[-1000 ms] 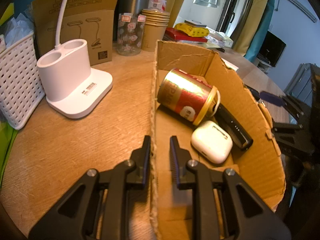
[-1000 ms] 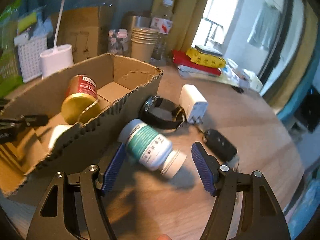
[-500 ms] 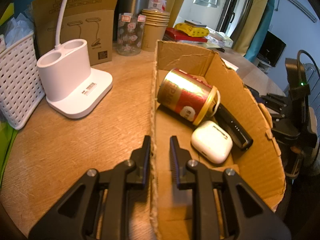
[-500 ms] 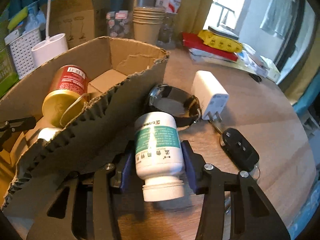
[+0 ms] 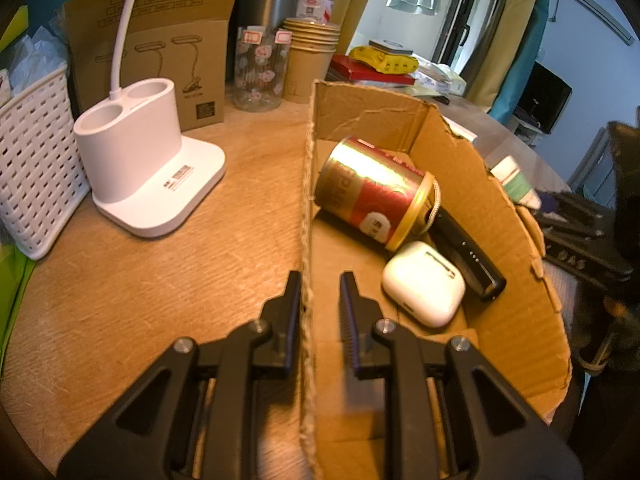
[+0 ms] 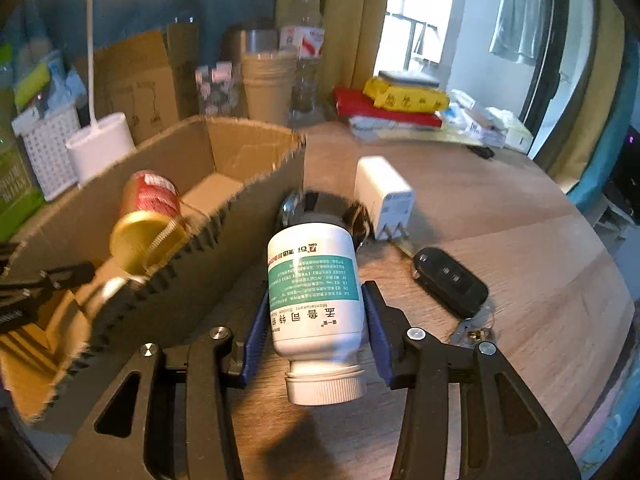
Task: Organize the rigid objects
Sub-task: 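Lift the white pill bottle with the right gripper over the box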
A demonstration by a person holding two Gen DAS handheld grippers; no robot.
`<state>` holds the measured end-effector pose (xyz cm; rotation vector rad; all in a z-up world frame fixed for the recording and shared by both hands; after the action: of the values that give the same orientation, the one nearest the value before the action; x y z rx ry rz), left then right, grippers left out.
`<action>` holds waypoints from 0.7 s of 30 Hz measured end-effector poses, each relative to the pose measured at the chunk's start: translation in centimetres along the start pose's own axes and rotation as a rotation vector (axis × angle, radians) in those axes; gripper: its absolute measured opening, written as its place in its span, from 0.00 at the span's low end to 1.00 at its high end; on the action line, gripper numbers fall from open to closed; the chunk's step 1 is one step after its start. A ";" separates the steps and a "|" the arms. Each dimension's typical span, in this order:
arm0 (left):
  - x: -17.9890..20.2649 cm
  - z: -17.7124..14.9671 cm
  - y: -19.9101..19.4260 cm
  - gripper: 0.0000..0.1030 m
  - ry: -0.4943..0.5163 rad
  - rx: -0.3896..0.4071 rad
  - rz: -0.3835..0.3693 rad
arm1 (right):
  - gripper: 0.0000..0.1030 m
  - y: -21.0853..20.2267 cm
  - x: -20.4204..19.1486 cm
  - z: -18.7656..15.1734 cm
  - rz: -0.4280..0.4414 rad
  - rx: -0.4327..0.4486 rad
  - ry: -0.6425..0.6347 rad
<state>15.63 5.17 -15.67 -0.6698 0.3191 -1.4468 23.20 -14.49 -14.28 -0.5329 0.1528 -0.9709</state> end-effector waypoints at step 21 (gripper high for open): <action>0.0 0.0 0.0 0.20 0.000 0.000 0.000 | 0.46 -3.9 -3.4 5.4 0.052 0.145 -0.042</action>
<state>15.64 5.16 -15.67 -0.6695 0.3195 -1.4468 20.31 -11.48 -8.06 -0.4137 0.0572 -0.9116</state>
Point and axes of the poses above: each gripper's, at about its wrist camera, not at the fingertips, and y roughly the way its jaws point, x to its right, z to its top, the point moved 4 cm from there along y, roughly the way its jaws point, and after that the axes turned 12 degrees about x, right-handed, at the moved point
